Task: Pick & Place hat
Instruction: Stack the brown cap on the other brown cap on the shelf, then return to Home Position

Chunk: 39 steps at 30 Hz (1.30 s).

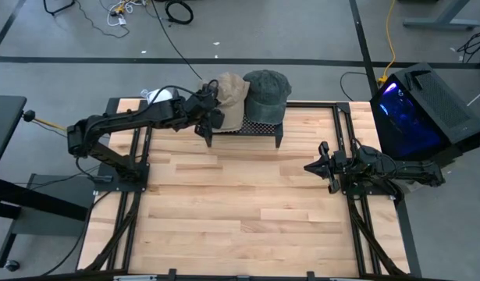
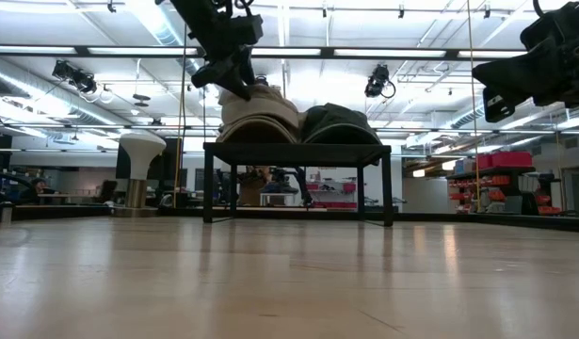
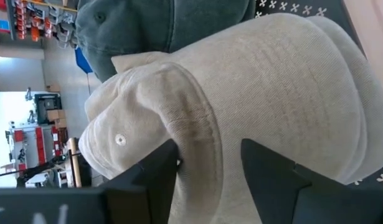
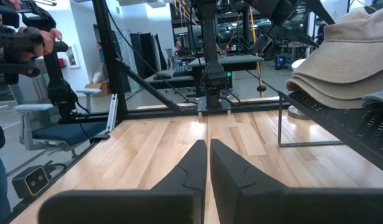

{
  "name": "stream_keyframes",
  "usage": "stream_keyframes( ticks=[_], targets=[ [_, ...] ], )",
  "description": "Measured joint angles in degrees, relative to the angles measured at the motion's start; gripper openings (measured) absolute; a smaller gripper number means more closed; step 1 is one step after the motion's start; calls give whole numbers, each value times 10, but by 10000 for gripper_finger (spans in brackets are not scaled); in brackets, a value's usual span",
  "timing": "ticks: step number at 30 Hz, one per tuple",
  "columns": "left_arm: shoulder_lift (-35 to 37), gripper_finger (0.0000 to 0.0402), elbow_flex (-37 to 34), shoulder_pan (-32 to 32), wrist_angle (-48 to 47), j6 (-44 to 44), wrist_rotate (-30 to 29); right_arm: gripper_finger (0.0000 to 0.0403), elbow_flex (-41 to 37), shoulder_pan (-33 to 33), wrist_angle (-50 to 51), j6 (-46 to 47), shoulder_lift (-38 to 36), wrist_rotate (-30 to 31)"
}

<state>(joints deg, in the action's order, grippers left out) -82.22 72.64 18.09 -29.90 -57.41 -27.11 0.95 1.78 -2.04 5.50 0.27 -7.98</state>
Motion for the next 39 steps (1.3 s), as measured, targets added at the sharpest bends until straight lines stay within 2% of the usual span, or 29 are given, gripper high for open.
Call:
stream_keyframes(
  ticks=[6,17,21,28,33,39],
  targets=[
    [11,194,0,-8,0,3,0,25,0,0,0,0,0,0],
    [61,191,1,-35,-12,70,-3,25,0,0,0,0,0,0],
    [90,191,1,-50,-30,138,3,25,0,0,0,0,0,0],
    [132,190,1,-69,-49,263,56,25,0,0,0,0,0,0],
    [141,187,1,-80,-64,349,68,25,0,0,0,0,0,0],
    [141,146,1,-100,-101,412,75,25,0,0,0,0,0,0]
  ],
)
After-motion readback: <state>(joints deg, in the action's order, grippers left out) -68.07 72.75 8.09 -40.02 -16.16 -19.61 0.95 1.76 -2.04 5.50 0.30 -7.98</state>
